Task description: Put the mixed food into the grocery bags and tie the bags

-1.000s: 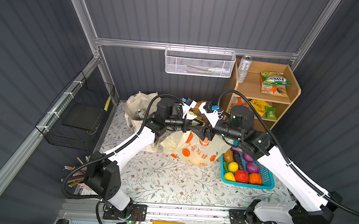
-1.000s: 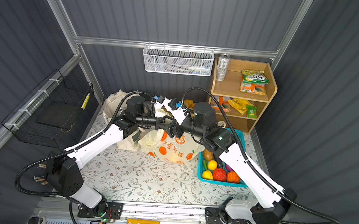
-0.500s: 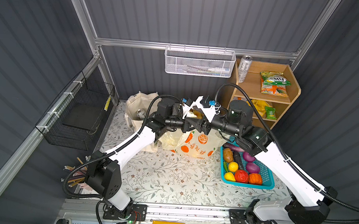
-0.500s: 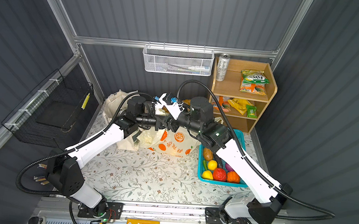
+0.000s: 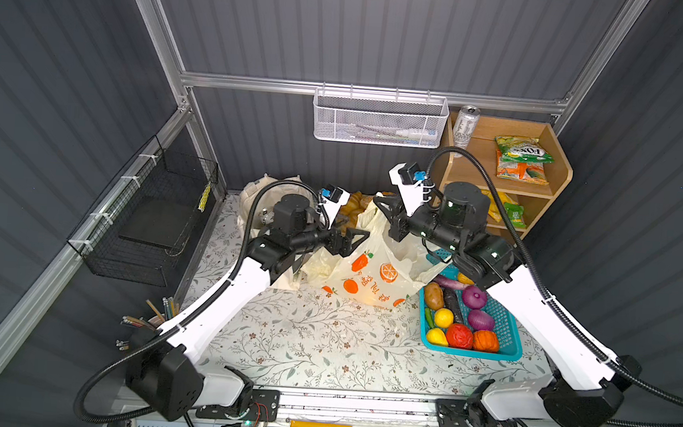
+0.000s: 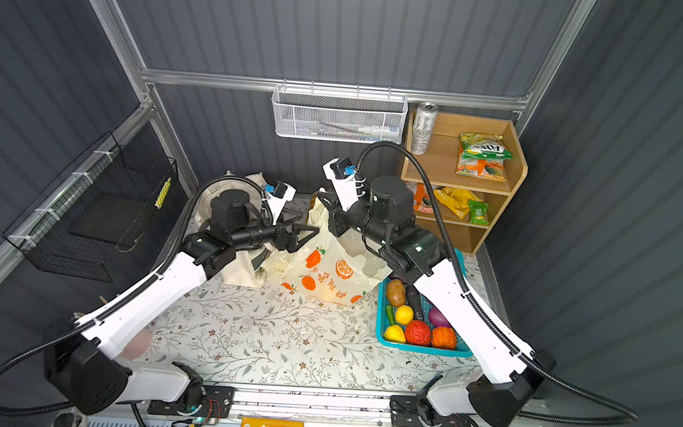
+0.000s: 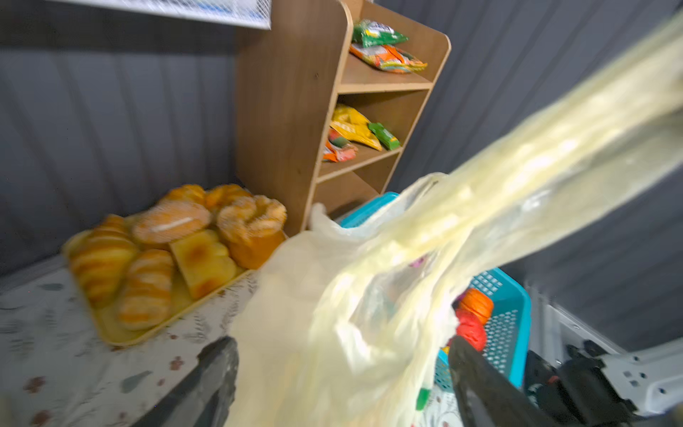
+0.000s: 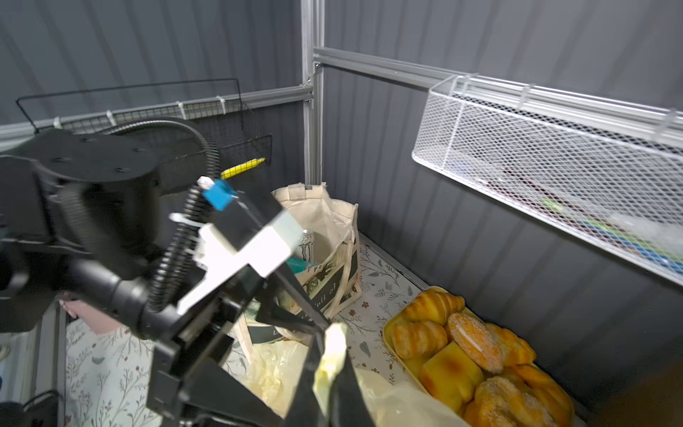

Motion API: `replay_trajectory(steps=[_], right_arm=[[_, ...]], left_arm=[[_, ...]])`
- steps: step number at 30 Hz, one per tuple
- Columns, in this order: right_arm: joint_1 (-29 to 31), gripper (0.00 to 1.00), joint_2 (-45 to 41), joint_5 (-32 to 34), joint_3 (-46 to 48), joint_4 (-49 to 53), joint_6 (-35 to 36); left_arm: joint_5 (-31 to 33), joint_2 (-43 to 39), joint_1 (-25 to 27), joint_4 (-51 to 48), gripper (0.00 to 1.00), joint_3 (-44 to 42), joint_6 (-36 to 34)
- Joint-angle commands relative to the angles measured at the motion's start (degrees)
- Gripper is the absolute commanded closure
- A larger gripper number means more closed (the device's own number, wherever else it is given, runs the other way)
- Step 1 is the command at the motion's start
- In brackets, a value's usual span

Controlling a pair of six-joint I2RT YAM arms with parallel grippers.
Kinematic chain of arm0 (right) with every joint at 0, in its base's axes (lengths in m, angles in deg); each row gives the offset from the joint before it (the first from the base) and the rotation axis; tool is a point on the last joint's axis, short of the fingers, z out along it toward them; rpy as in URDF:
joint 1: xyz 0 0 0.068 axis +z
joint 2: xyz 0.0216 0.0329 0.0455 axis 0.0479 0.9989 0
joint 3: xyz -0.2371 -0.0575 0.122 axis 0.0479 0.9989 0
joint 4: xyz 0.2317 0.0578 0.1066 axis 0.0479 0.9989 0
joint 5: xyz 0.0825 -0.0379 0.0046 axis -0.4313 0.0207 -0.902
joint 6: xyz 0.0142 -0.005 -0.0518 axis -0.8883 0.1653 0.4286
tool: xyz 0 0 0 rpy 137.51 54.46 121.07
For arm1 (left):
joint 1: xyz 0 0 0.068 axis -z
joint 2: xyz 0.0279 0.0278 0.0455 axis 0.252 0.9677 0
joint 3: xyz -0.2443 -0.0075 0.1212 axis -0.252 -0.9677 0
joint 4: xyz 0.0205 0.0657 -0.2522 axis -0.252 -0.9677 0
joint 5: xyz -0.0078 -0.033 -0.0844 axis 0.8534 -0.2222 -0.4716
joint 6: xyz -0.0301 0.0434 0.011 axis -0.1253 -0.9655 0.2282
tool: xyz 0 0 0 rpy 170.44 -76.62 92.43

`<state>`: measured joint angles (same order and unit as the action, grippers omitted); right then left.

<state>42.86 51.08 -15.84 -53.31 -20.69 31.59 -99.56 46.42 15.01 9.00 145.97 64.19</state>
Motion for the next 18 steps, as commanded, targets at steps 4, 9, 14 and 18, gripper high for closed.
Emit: replay_trajectory(steps=[4, 9, 14, 18], right_arm=[[0.2, 1.0, -0.9, 2.5, -2.9, 3.1, -8.6], [0.5, 1.0, -0.8, 1.6, -2.9, 3.6, -9.4], [0.6, 1.0, -0.2, 1.1, -3.2, 4.4, -9.6], [0.6, 1.0, 0.3, 1.3, -3.1, 4.6, -9.9]], left_arm=[[4.2, -4.0, 0.4, -0.5, 0.04, 0.6, -4.3], [2.5, 1.4, 4.9, 0.5, 0.03, 6.4, -7.9], [0.3, 6.5, 7.6, 2.0, 0.03, 10.2, -9.4], [-0.7, 9.2, 8.0, 7.2, 0.04, 12.3, -7.1]])
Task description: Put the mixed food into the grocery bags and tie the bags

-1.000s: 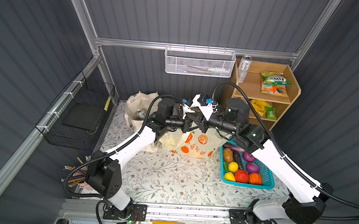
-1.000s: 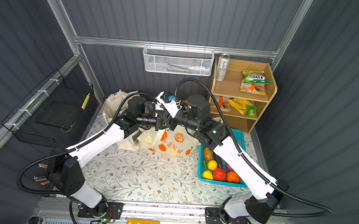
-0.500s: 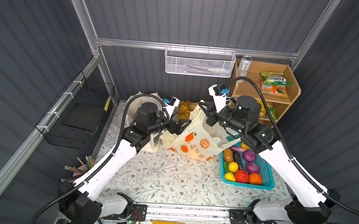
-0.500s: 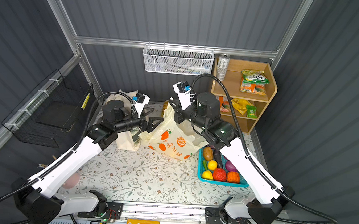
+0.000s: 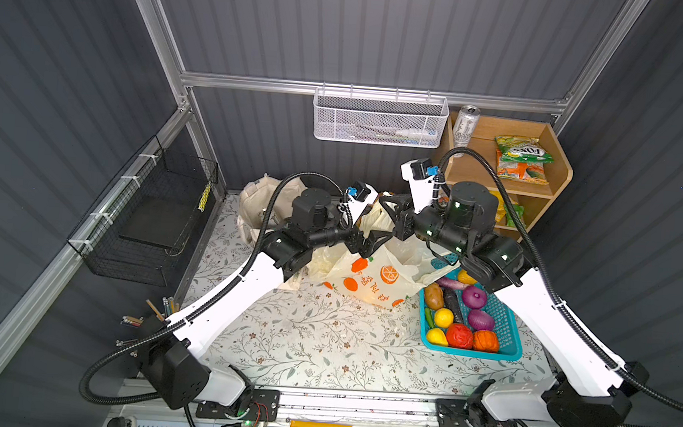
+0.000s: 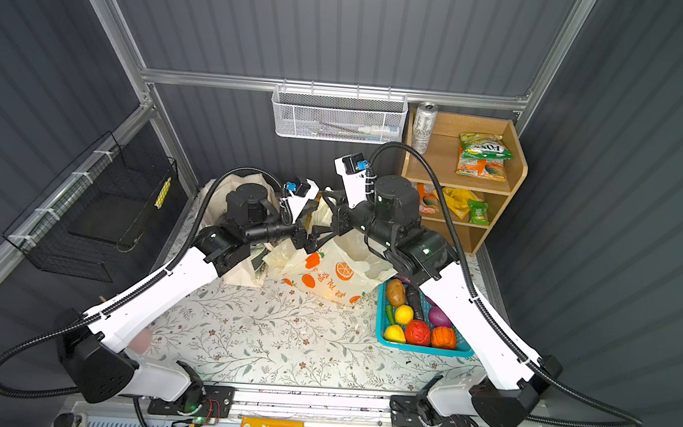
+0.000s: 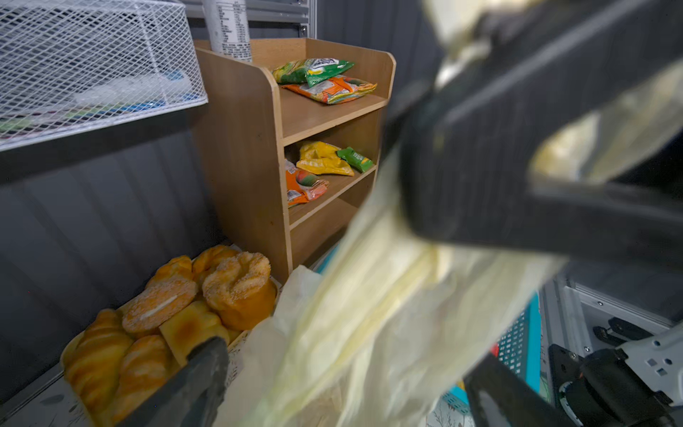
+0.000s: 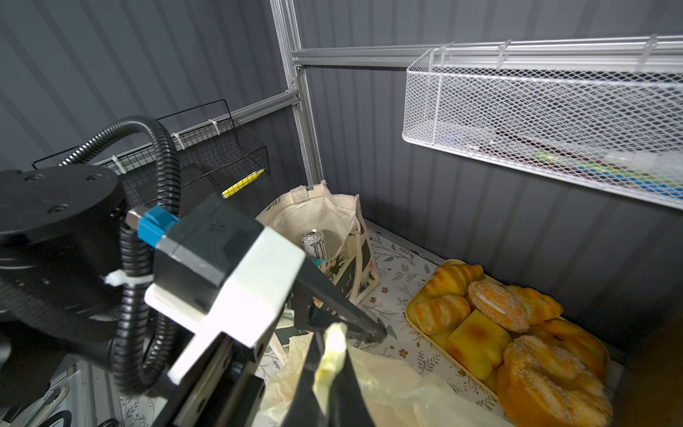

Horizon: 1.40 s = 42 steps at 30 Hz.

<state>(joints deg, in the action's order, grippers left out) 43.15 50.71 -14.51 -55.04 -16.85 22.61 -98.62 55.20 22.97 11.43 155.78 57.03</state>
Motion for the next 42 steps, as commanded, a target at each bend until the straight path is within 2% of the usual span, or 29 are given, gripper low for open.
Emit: replay_trajectory(steps=[1, 3, 4, 7, 8, 10, 12, 17, 30, 33, 37, 38, 40, 42], right_arm=[[0.3, 1.0, 0.7, 0.1, -1.2, 0.6, -1.0], [0.3, 1.0, 0.3, 0.5, -0.9, -0.1, -1.5], [0.3, 1.0, 0.2, 0.6, -0.9, -0.6, -1.7], [0.3, 1.0, -0.1, 0.1, -1.4, -1.0, -2.3], [0.3, 1.0, -0.1, 0.0, -1.3, -1.1, -2.4], [0.3, 1.0, -0.1, -0.3, -1.5, -1.2, -2.6], [0.3, 1.0, -0.2, -0.4, -1.3, -1.2, -2.6], [0.3, 1.0, -0.6, -0.6, -0.1, -1.7, -3.1], [0.3, 1.0, -1.7, -0.6, 1.9, -2.9, -4.2], [0.3, 1.0, -1.8, -0.8, 2.0, -3.4, -4.6], [0.2, 1.0, -0.9, -0.6, 0.2, -2.8, -4.6], [0.0, 1.0, -0.5, -0.8, -0.7, -2.3, -4.5], [-1.6, 0.64, -0.5, -1.3, -2.5, -0.9, -5.5], [-5.6, 0.49, -2.0, -3.6, -2.5, -0.4, -9.2]], left_arm=[[-1.6, 0.8, 0.1, 6.6, 0.08, 2.0, 1.0], [-0.6, 1.3, 0.1, 9.1, 0.22, 1.5, 2.1], [0.2, 1.5, 0.1, 11.5, 0.31, -2.0, 2.9], [0.6, 2.3, 0.1, 17.1, 0.58, -6.4, 5.7], [0.4, 2.7, 0.1, 18.3, 0.6, -7.3, 6.5], [0.1, 3.8, 0.1, 21.4, 0.55, -9.2, 8.9], [0.1, 4.8, 0.1, 23.6, 0.46, -10.6, 10.4], [0.5, 6.4, 0.1, 25.7, 0.33, -10.5, 11.4], [4.3, 5.7, 0.0, 35.7, 0.34, -13.0, 16.9], [3.6, 6.8, 0.1, 36.1, 0.53, -12.2, 17.9], [2.9, 7.2, 0.0, 37.1, 1.0, -13.2, 19.8], [3.1, 6.9, 0.0, 37.0, 1.0, -13.6, 20.2], [3.6, 5.5, -0.1, 35.7, 1.0, -15.0, 20.4], [3.4, 3.9, -0.8, 34.4, 1.0, -16.4, 20.5]])
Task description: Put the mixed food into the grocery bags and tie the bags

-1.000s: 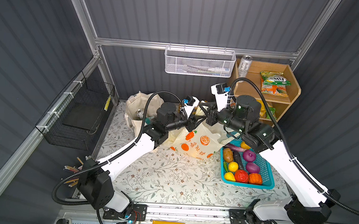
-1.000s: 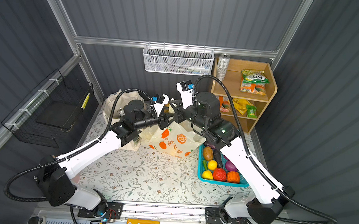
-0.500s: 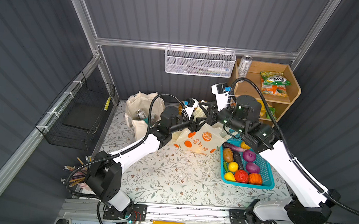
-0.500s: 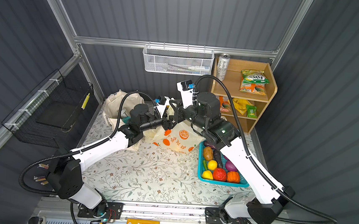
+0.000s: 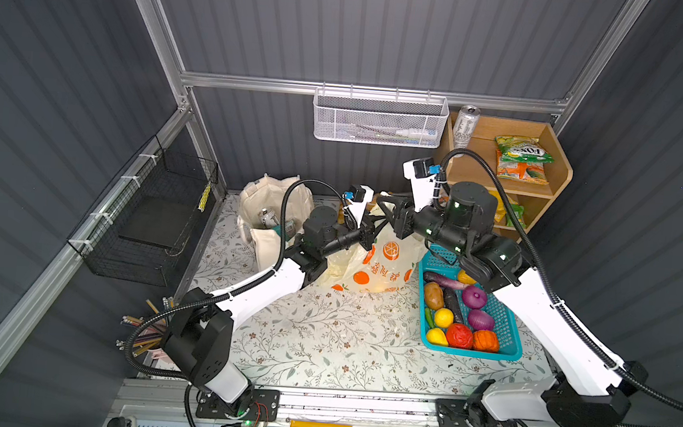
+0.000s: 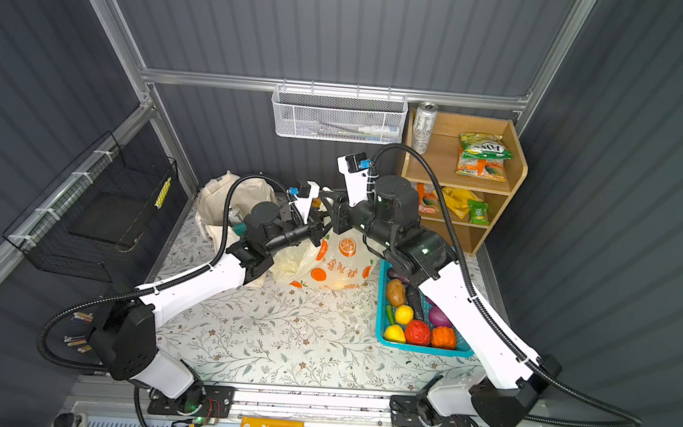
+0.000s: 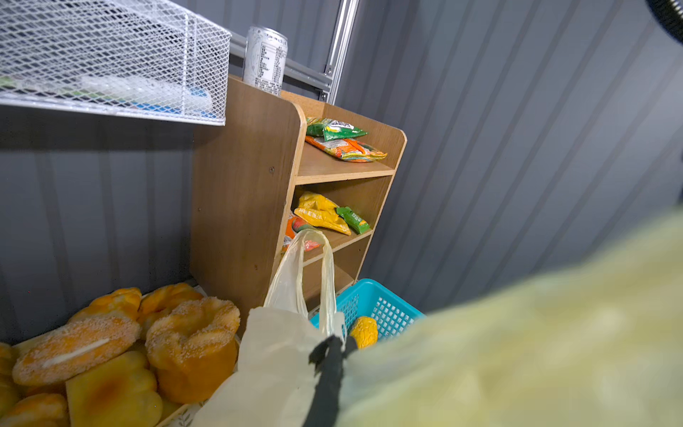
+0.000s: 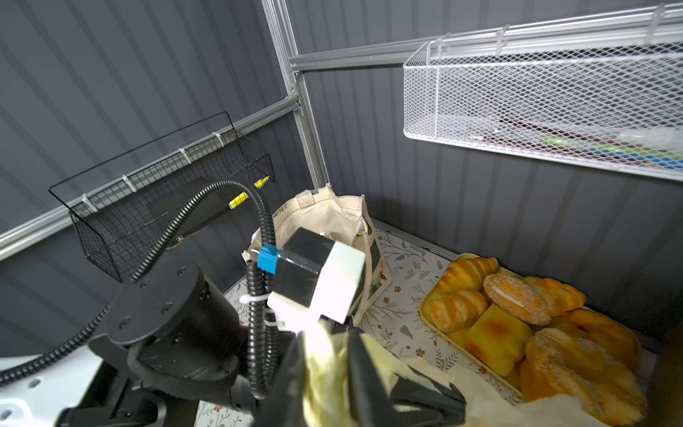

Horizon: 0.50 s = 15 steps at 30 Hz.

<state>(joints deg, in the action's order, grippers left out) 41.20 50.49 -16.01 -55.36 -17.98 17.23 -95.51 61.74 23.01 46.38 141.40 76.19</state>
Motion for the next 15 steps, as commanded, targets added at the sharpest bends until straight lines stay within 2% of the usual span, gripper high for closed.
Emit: replay_trajectory(steps=[1, 5, 9, 12, 15], right_arm=[[-6.5, 0.44, -3.3, -3.4, -1.3, 0.7, -6.0], [-15.9, 0.38, -10.6, -1.7, 5.6, 3.9, -9.6], [-26.9, 0.33, -13.5, -0.8, 13.9, 10.6, -12.7], [-30.9, 0.3, -13.5, -3.3, 19.7, 9.8, -14.6], [-31.2, 0.28, -12.3, -8.3, 21.9, 7.6, -15.3]], left_arm=[[-0.4, -3.3, -1.5, -0.9, 1.0, -3.0, 1.8], [-4.0, -6.2, -4.3, -0.6, 1.0, -7.2, 4.4], [-4.8, -9.2, -4.7, -3.7, 1.0, -9.5, 3.2], [-4.9, -10.1, -4.8, -4.1, 1.0, -10.8, 3.4], [-4.9, -10.6, -4.7, -4.1, 1.0, -11.6, 3.5]])
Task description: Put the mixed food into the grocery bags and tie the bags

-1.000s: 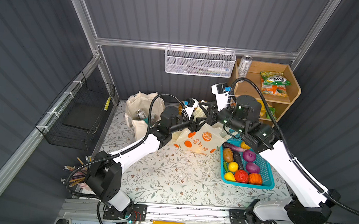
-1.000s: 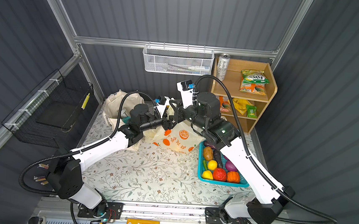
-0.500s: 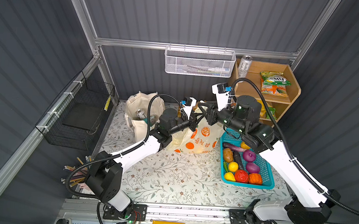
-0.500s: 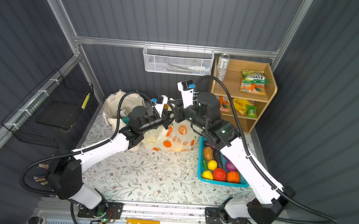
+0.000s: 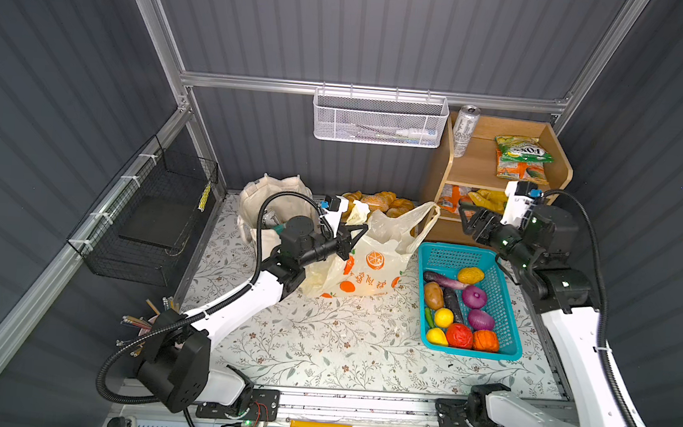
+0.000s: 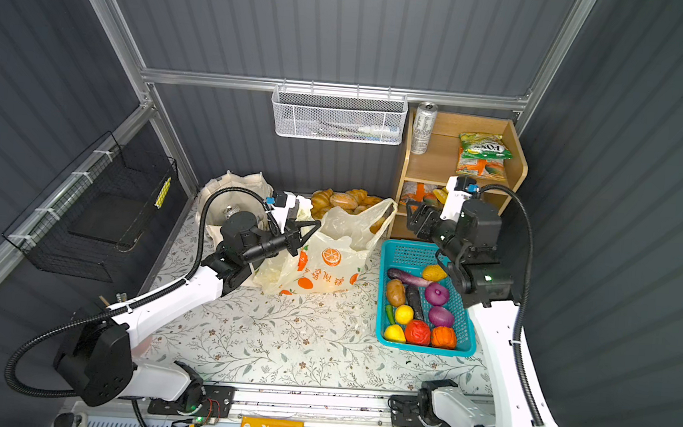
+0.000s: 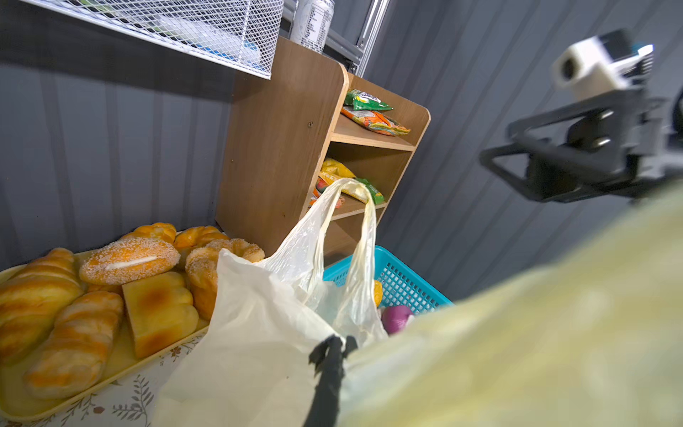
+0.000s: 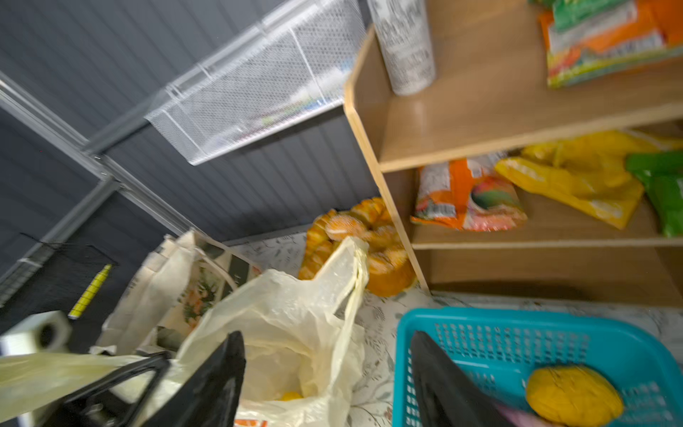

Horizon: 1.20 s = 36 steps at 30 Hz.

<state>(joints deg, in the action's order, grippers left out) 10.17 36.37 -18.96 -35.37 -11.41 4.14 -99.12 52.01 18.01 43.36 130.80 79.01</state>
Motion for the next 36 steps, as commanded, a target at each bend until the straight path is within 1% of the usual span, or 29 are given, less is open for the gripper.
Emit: replay_trajectory(steps=[1, 2, 3, 7, 11, 16, 20, 21, 22, 23, 24, 25, 26, 27, 28, 30, 31, 33, 34, 36], right_arm=[[-0.1, 0.27, 2.8, -6.7, 2.1, 1.0, -2.3], [0.0, 0.27, 3.7, -6.7, 2.6, 0.9, -2.3], [0.0, 0.27, 4.5, -9.3, 3.2, 0.1, -2.5], [0.1, 0.27, 7.9, -9.8, 4.2, -2.8, -3.3], [0.1, 0.27, 11.8, -11.8, 1.7, -5.1, -4.3], [0.7, 0.28, 14.1, -12.5, -0.6, -6.1, -4.5], [0.8, 0.33, 17.1, -13.2, -3.0, -6.7, -4.7], [0.8, 0.35, 18.0, -13.4, -3.7, -7.0, -4.7], [0.8, 0.43, 18.7, -13.6, -4.3, -7.3, -4.9], [0.9, 0.61, 19.6, -13.6, -5.3, -7.4, -4.8], [0.8, 0.82, 20.2, -13.5, -6.9, -6.9, -4.4], [0.9, 0.97, 20.3, -13.4, -8.5, -6.2, -4.0], [0.8, 1.0, 19.6, -13.4, -10.5, -4.9, -3.6], [1.2, 1.0, 17.9, -13.2, -12.2, -3.9, -3.1], [2.1, 1.0, 16.3, -11.6, -13.7, -2.7, -1.9], [4.8, 1.0, 13.9, -4.5, -16.8, 2.2, 3.4], [5.3, 1.0, 14.1, -3.3, -17.5, 3.9, 5.2], [6.2, 1.0, 15.5, -3.7, -20.4, 10.5, 8.5], [8.3, 1.0, 15.0, -1.7, -21.2, 12.3, 10.7], [15.8, 1.0, 12.2, 8.8, -18.4, 10.3, 15.8]], left_arm=[[-1.3, -1.0, 0.2, -1.2, 1.0, -1.3, 0.7], [-1.2, -1.1, 0.3, -1.3, 1.0, -1.4, 0.7], [-1.1, -1.4, 0.3, -1.3, 1.0, -1.6, 0.7], [-1.4, -1.5, 0.3, -1.8, 1.0, -1.4, 0.6], [-1.6, -1.3, 0.3, -1.8, 1.0, -1.6, 0.9], [-1.6, -1.3, 0.3, -1.4, 1.0, -1.9, 1.3], [-1.9, -1.1, 0.3, -1.3, 1.0, -1.9, 1.4], [-1.9, -1.0, 0.3, -1.3, 1.0, -1.9, 1.7], [-2.0, -0.9, 0.3, -1.0, 1.0, -1.8, 1.9], [-2.1, -0.7, 0.3, -0.8, 1.0, -1.7, 2.4], [-2.0, -0.5, 0.3, -0.9, 1.0, -1.4, 2.7], [-1.7, -0.3, 0.2, -0.9, 1.0, -0.9, 3.4], [-1.4, -0.3, 0.0, -1.2, 1.0, -0.3, 4.2], [-1.3, -0.2, -0.6, -2.0, 1.0, 0.5, 4.8], [-1.3, -0.1, -1.4, -3.4, 1.0, 1.4, 5.4], [-0.3, 0.2, -3.0, -6.4, 1.0, 2.9, 5.8], [0.1, 0.4, -3.4, -7.5, 1.0, 3.3, 5.6], [1.5, 1.6, -3.8, -11.9, 1.0, 5.2, 4.0], [1.5, 2.1, -3.9, -13.7, 1.0, 6.2, 3.3], [2.2, 3.1, -4.3, -17.0, 1.0, 7.8, 2.4]])
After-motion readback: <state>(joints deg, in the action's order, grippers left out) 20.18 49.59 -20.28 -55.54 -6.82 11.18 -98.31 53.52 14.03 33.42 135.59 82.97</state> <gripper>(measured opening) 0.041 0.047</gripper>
